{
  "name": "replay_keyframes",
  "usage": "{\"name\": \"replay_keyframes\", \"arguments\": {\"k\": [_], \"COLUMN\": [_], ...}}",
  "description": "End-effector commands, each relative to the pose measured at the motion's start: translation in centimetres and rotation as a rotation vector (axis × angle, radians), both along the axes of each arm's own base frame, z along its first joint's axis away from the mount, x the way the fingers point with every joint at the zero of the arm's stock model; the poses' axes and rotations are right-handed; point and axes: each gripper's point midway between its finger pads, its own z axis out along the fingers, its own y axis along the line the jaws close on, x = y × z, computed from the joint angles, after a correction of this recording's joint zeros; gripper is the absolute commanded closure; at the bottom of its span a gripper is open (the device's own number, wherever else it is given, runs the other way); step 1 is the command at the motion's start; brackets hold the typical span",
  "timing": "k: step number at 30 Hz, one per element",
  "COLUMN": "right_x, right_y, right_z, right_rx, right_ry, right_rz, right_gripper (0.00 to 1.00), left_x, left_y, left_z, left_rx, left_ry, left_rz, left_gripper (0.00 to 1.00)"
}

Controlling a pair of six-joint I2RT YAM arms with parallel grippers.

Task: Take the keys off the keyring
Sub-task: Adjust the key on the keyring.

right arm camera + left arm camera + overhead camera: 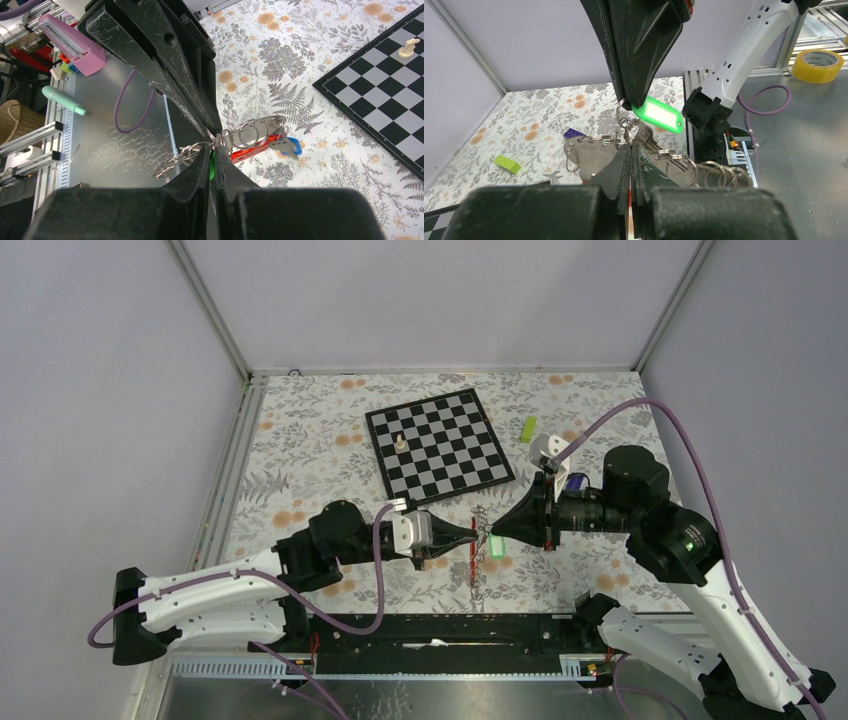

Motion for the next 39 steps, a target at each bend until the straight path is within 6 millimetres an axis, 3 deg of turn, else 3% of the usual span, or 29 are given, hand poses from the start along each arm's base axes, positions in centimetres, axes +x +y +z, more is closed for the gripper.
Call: {"name": "replay_keyframes", "arguments": {"k": [1, 11, 21, 39], "right_x": [0.4, 1.6, 3.0, -1.0], "right_y": [0.2, 0.0, -0.6, 0.1], "right_z": [2.6, 3.1, 2.2, 1.9], "right_rx": [0.052, 0.055, 0.010, 0.175], "right_ry": [-0.078, -0.127, -0.169, -0.170], "right_rz": [-0.005, -0.061, -0.128, 0.034], "right_gripper": [0.96, 0.96, 0.97, 0.99], "left_x": [-0.5, -0.8, -0.6, 0.0], "left_y": [-0.2, -0.4, -0.1, 0.2], "left_z": [2.4, 2.1, 2.1, 3.1], "left_rx": [-0.057, -0.046, -0.050, -0.090], "left_ry": [-0.032, -0.025, -0.026, -0.024], "left_rz": [-0.034, -0.055, -0.037, 0.002], "left_gripper": [1.00, 1.00, 1.00, 1.00]}}
